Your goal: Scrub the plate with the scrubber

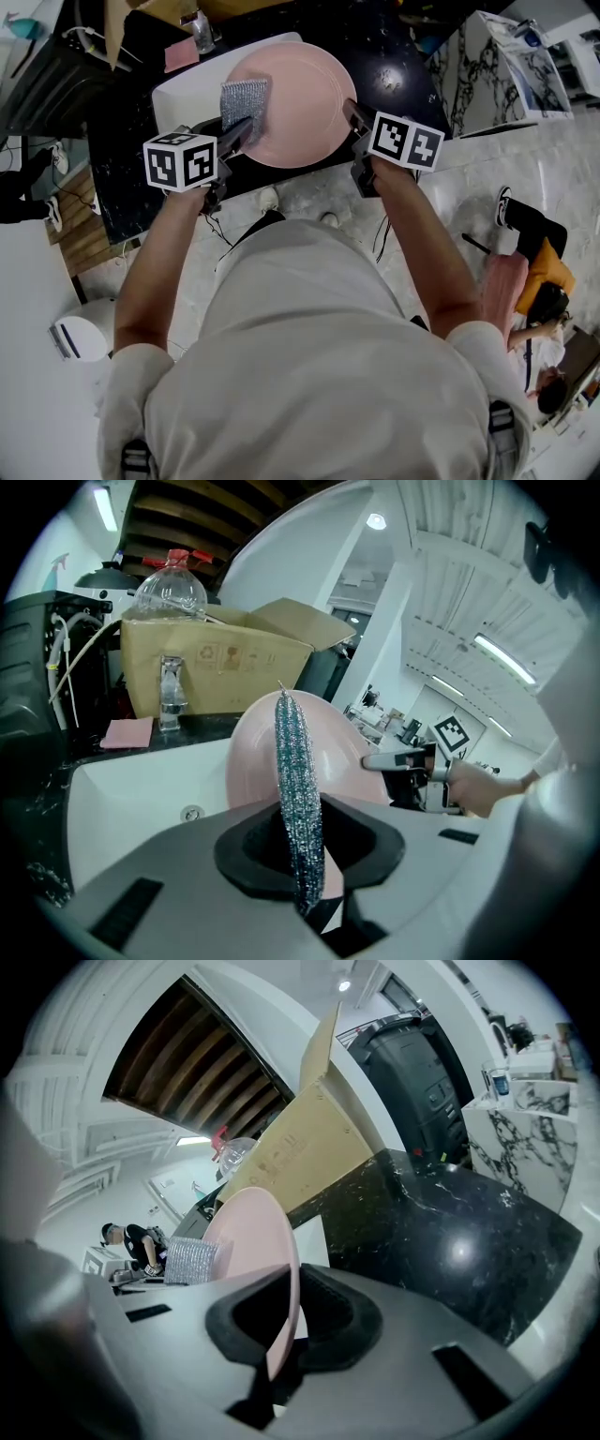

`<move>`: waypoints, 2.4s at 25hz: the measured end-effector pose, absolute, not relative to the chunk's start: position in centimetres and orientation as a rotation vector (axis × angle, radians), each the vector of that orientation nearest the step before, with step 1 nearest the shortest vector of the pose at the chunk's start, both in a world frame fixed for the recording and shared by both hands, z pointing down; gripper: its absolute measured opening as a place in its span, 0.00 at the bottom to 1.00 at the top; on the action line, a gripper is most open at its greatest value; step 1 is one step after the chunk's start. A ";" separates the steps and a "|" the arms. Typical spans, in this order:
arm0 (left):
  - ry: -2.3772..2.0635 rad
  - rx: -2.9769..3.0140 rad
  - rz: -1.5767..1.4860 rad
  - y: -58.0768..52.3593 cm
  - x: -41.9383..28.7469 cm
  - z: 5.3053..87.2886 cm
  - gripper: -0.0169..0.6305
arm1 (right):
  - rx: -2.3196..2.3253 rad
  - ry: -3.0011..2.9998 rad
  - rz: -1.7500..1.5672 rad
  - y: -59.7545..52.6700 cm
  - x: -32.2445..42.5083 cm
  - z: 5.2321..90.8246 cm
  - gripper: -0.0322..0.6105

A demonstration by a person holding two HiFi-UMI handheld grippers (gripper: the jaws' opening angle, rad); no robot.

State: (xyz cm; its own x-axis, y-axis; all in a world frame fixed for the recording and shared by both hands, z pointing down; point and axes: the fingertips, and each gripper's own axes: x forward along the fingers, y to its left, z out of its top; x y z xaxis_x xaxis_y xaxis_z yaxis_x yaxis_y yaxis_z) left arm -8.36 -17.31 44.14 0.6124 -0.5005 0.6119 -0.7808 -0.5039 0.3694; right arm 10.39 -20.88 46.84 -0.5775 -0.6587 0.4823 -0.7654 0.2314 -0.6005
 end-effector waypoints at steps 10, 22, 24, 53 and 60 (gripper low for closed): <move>-0.801 2.293 0.498 -19.0 1.1 41.9 0.14 | 1.304 -2.395 1.243 -20.3 7.9 46.3 0.09; -0.754 2.271 0.515 -18.8 1.3 42.8 0.14 | 1.313 -2.396 1.242 -19.7 8.4 46.0 0.09; -0.748 2.258 0.515 -18.9 1.4 43.1 0.14 | 1.307 -2.399 1.241 -19.7 8.1 46.0 0.09; -1.039 2.136 0.559 -19.9 -11.7 44.8 0.14 | 1.344 -2.363 1.240 -19.9 9.7 46.6 0.09; -0.932 2.223 0.517 -17.8 -6.7 42.5 0.14 | 1.339 -2.370 1.243 -20.0 9.1 46.4 0.09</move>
State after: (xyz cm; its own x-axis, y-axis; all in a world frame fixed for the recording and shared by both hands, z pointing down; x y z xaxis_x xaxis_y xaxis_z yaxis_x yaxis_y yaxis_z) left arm -6.72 -17.82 42.47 0.6675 -0.4754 0.5731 -0.7379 -0.5258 0.4232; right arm 9.06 -19.95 46.43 -0.5907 -0.6429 0.4876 -0.7666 0.2586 -0.5877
